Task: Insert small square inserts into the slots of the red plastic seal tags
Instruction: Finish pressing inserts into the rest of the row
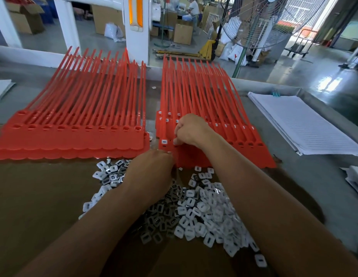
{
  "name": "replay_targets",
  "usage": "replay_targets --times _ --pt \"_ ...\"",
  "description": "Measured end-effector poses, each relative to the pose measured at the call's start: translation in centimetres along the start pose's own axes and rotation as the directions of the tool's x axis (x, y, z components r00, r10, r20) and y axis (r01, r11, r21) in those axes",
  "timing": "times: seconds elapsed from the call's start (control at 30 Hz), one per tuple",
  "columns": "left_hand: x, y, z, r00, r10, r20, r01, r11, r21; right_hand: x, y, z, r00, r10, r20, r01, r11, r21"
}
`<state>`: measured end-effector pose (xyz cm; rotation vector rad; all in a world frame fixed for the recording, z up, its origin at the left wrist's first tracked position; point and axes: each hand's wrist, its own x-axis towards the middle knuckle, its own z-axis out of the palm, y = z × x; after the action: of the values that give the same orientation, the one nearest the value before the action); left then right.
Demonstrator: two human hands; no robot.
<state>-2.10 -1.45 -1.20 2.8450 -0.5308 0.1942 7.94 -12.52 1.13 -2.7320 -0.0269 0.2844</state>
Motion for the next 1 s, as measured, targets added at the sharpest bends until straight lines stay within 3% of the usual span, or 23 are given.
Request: replay_targets --times 0.23,0.47,0.67,0.87,1.0 --pt "0.0 -0.1 0.2 1.0 0.002 0.008 -0.002 1.0 0.003 -0.6 0.7 0.1 0.997 -0.08 -0.021 0.08 0.996 0.033" --pt "0.0 0.0 0.1 0.999 -0.018 0.027 0.018 1.0 0.004 -3.1 2.7 -0.7 0.975 -0.219 -0.026 0.216 0.92 0.328" --pt "0.0 0.2 -0.1 1.0 -0.022 0.021 0.022 1.0 0.008 -6.5 4.7 -2.3 0.956 -0.29 -0.039 0.289 0.917 0.275" --pt "0.2 0.3 -0.2 0.998 -0.041 0.052 0.041 0.999 0.007 -9.2 7.8 -3.0 0.976 -0.216 0.003 0.204 0.924 0.323" --pt "0.2 0.3 -0.2 0.998 -0.054 0.032 0.054 0.998 -0.017 -9.9 8.9 -3.1 0.979 -0.198 0.049 0.182 0.955 0.236"
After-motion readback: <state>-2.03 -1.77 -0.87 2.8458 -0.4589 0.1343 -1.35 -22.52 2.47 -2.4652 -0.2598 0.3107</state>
